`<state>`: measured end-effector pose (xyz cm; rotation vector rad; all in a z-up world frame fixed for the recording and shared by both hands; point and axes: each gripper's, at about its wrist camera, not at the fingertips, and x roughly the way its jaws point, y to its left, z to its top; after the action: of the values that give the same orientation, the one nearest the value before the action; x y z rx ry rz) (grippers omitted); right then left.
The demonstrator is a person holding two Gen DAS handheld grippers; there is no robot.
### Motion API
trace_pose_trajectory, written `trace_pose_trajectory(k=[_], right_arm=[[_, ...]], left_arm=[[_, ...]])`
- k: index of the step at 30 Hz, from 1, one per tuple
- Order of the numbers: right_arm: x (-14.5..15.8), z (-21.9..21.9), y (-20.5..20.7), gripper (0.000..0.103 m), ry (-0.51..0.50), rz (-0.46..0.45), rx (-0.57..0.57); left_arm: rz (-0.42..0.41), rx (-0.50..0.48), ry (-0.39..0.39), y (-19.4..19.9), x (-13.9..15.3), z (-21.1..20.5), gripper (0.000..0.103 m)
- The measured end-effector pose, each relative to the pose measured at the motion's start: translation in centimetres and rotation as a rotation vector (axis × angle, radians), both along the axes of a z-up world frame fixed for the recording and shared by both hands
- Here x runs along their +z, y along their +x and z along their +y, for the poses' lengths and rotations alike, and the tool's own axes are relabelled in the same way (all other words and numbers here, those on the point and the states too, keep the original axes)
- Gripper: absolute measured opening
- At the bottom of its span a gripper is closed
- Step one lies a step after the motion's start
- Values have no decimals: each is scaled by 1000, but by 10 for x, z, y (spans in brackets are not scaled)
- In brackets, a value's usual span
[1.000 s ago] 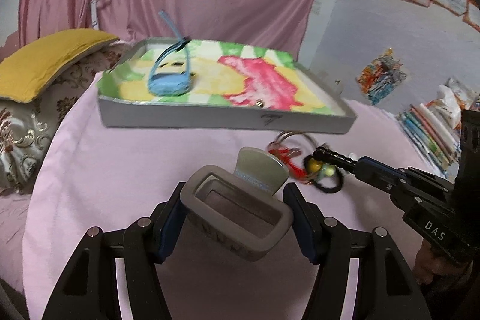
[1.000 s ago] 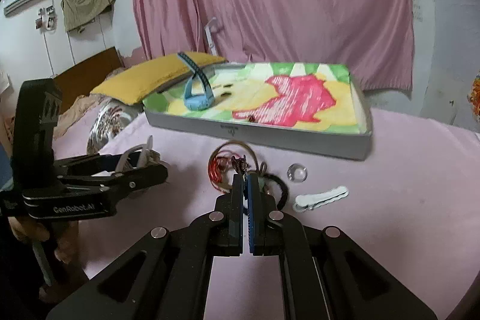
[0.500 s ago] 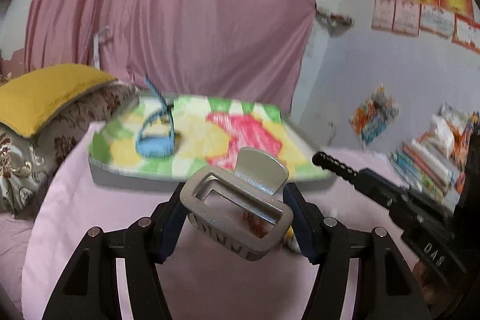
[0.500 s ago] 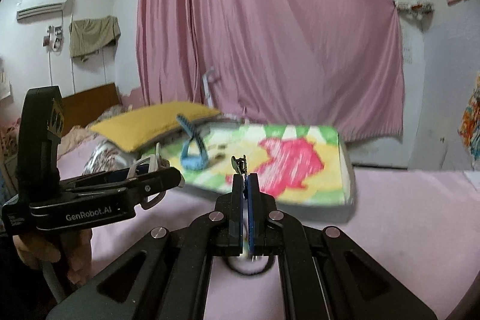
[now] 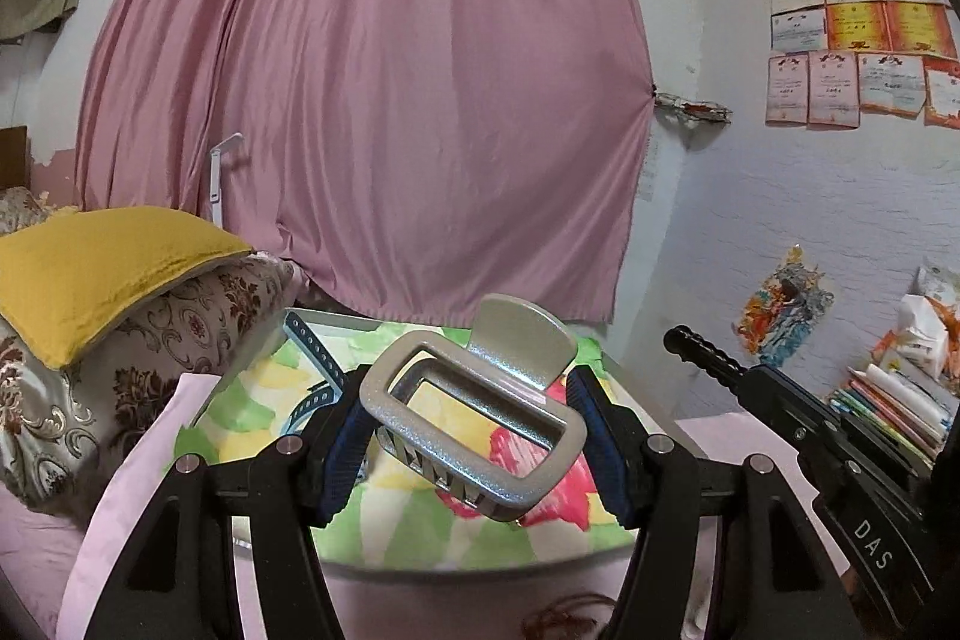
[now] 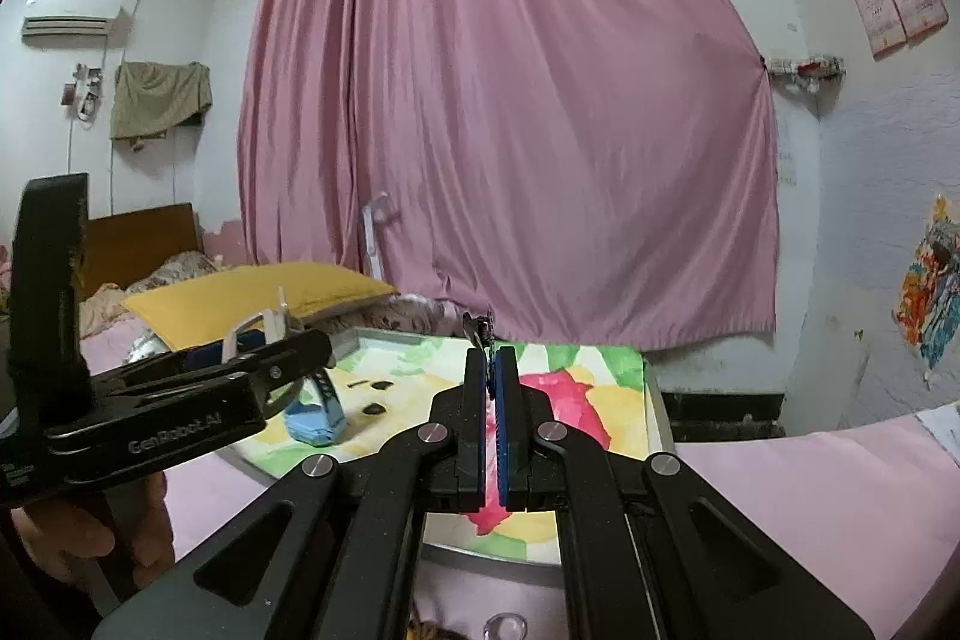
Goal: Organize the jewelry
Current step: 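Place the claw clip in the tray with the left tool while the right tool drops the hairpin there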
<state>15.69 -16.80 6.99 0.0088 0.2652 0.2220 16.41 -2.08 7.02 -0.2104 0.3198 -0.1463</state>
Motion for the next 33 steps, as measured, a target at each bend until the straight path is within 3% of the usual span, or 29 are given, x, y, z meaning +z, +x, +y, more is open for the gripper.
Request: trace_pose_trajectory(k=[5, 18, 25, 31, 33], right_arm=[[-18, -5, 24, 3, 50, 146, 13], [-52, -11, 64, 3, 104, 415, 54], [-67, -11, 75, 3, 114, 508, 47], [-66, -11, 72, 3, 113, 506, 35], [-65, -12, 68, 9, 108, 495, 25]], left_arm=[[121, -29, 39, 25, -9, -6, 61], [453, -68, 118, 63, -47, -16, 61], [492, -62, 117, 63, -53, -15, 61], [505, -61, 89, 64, -54, -10, 62], [499, -61, 93, 61, -53, -11, 63]])
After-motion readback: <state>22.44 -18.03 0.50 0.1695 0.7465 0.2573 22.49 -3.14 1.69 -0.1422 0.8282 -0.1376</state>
